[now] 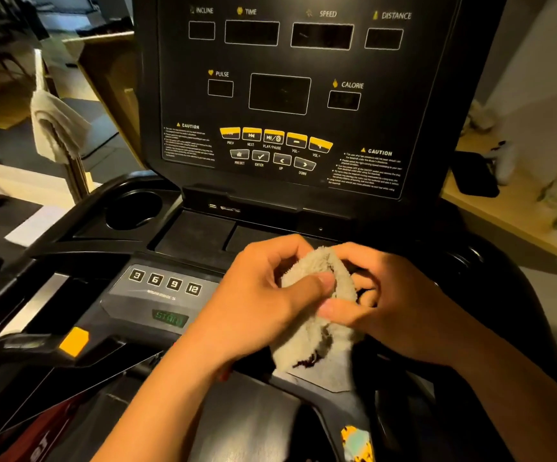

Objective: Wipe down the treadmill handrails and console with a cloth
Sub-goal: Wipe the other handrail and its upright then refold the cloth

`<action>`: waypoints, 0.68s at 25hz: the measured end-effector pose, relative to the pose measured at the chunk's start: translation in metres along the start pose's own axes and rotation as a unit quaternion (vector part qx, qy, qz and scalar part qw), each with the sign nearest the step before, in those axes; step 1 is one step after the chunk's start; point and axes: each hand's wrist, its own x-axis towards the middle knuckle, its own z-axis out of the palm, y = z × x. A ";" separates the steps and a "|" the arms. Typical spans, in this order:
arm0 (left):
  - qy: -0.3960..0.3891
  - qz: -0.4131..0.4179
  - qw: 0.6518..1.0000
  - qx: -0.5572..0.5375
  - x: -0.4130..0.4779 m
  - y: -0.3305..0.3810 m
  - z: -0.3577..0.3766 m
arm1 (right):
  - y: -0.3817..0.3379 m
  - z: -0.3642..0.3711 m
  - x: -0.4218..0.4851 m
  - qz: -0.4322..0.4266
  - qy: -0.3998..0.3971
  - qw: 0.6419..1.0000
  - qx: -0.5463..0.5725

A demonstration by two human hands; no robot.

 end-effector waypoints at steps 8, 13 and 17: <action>0.169 0.055 0.958 0.224 -0.019 -0.010 0.017 | -0.016 0.003 0.019 -0.100 0.279 0.927 -0.230; 0.212 0.103 0.972 0.011 -0.019 -0.005 0.032 | -0.029 -0.006 0.030 -0.100 0.307 0.946 -0.006; 0.174 0.036 0.977 -0.115 -0.012 -0.017 0.013 | -0.021 -0.014 0.029 -0.119 0.223 0.967 0.021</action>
